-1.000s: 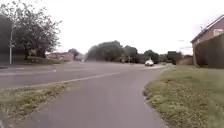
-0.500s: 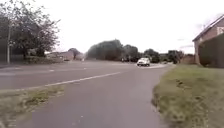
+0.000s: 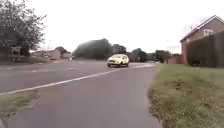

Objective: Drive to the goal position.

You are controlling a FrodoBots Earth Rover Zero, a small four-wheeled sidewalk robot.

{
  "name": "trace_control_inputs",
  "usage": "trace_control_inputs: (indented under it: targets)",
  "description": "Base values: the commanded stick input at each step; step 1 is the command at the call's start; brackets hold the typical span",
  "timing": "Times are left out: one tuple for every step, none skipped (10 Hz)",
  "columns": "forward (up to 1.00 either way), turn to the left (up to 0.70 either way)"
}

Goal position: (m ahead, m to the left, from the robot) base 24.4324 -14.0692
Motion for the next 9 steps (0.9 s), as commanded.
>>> trace_control_inputs:
  targets:
    - [1.0,-0.28]
    - [1.0,-0.06]
    - [1.0,0.0]
    - [1.0,0.0]
    - [1.0,0.0]
    - [1.0,0.0]
    - [1.0,0.0]
    - [1.0,0.0]
    - [1.0,0.0]
